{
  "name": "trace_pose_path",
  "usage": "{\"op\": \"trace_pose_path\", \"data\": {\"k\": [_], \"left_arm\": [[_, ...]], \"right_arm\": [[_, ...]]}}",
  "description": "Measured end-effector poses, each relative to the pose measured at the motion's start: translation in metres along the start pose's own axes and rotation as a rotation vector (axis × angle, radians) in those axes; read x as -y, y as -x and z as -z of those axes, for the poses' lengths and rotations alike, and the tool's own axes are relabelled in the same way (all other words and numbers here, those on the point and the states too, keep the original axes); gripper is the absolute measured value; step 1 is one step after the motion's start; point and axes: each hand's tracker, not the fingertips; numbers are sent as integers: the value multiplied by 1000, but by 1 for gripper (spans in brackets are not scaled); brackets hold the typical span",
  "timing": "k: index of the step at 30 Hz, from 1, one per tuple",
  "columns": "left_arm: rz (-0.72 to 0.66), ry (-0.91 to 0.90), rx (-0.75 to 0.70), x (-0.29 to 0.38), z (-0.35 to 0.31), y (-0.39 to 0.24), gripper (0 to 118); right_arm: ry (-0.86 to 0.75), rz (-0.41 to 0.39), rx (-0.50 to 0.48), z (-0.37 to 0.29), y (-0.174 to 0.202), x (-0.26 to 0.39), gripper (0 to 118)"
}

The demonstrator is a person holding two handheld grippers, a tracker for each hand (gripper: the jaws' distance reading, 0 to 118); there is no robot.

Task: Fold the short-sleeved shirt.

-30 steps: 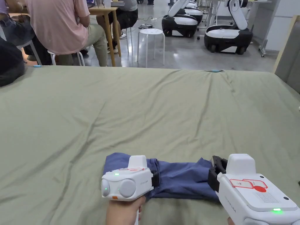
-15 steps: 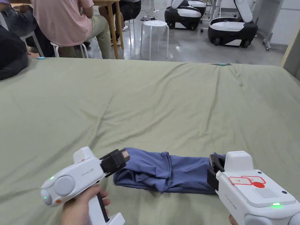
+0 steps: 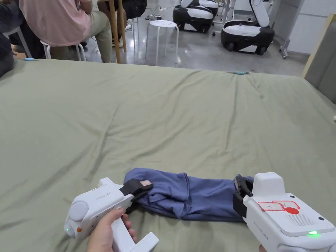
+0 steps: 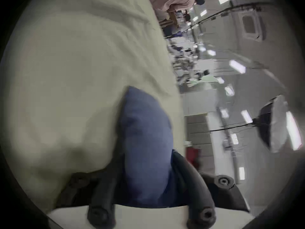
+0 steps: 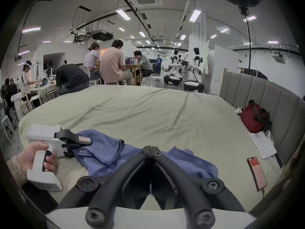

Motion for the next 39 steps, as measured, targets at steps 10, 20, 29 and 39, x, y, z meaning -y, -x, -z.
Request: {"op": "trace_pose_path", "data": {"k": [10,20,29,39], "left_arm": [[522,-239,-305,-35,-79,-45,19],[1334,-325,-448,121,-8,-165,19],[1982,-111,-681,242,91,-137,58],[1007,-118,-144,122,-1,-189,106]], "right_arm": [[-10,20,3,-2,-6,-3,0],[-11,15,67,-24,-49,-2,0],[-13,51,114,-44,-97,3,0],[-14,81,17,-35,-92,2,1]]}}
